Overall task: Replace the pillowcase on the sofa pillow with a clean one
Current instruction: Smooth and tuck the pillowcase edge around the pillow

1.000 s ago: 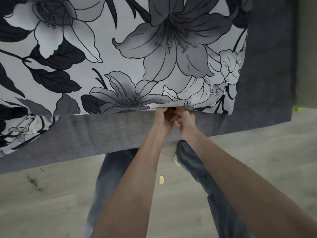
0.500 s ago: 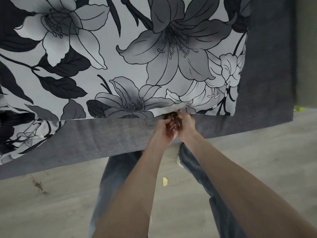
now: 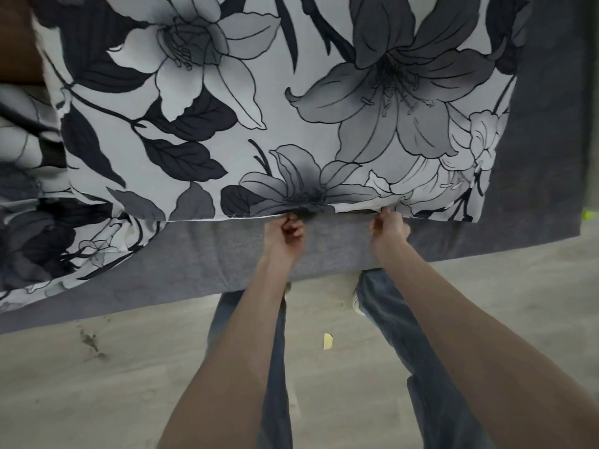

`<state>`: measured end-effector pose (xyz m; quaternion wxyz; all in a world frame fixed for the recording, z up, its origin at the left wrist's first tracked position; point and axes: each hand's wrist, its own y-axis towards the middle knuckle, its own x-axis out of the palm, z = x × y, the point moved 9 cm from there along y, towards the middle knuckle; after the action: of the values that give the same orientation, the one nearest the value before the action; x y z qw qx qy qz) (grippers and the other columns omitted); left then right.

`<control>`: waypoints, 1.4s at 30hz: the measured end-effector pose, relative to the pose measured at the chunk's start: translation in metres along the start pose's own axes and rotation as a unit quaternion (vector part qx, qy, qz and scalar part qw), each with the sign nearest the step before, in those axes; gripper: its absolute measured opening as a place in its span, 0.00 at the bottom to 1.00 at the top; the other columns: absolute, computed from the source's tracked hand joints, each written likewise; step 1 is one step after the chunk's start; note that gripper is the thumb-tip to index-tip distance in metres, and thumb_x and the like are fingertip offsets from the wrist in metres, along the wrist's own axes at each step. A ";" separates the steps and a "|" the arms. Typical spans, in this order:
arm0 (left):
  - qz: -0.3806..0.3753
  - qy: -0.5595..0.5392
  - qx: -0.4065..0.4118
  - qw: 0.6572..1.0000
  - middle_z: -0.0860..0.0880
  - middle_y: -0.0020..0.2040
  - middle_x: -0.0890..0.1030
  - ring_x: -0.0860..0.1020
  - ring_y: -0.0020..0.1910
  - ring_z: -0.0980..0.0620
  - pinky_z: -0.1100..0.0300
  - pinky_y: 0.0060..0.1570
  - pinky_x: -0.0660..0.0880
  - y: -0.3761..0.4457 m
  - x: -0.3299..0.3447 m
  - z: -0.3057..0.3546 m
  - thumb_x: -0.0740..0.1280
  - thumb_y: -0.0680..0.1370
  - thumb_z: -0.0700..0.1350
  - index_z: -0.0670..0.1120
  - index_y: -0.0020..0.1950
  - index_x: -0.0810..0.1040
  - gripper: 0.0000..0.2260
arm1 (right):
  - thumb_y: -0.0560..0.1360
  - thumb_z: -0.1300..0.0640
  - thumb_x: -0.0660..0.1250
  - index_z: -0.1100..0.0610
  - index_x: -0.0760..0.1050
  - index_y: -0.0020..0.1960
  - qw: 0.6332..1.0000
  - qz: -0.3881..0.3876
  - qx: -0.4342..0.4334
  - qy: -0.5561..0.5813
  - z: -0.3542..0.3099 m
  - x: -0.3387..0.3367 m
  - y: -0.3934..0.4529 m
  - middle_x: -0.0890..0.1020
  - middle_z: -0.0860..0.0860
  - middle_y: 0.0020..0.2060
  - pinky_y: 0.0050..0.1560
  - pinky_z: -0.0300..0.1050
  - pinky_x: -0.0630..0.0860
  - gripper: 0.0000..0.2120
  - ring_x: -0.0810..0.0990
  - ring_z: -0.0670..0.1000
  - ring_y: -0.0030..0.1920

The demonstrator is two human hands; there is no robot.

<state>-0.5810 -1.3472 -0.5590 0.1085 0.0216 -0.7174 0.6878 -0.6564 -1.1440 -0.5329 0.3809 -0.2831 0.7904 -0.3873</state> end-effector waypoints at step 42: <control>0.048 0.356 0.293 0.886 0.50 0.38 0.81 0.78 0.40 0.56 0.61 0.43 0.74 -0.025 -0.005 0.066 0.68 0.70 0.35 0.45 0.39 0.78 0.06 | 0.66 0.68 0.62 0.62 0.72 0.29 0.557 -0.165 -0.503 -0.640 0.002 0.062 -0.071 0.77 0.61 0.26 0.31 0.44 0.62 0.08 0.72 0.64 0.28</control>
<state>-0.5799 -1.4145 -0.5375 0.3122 -0.2283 -0.3967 0.8325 -0.6786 -1.2291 -0.4990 0.5117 -0.7278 0.3442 0.3001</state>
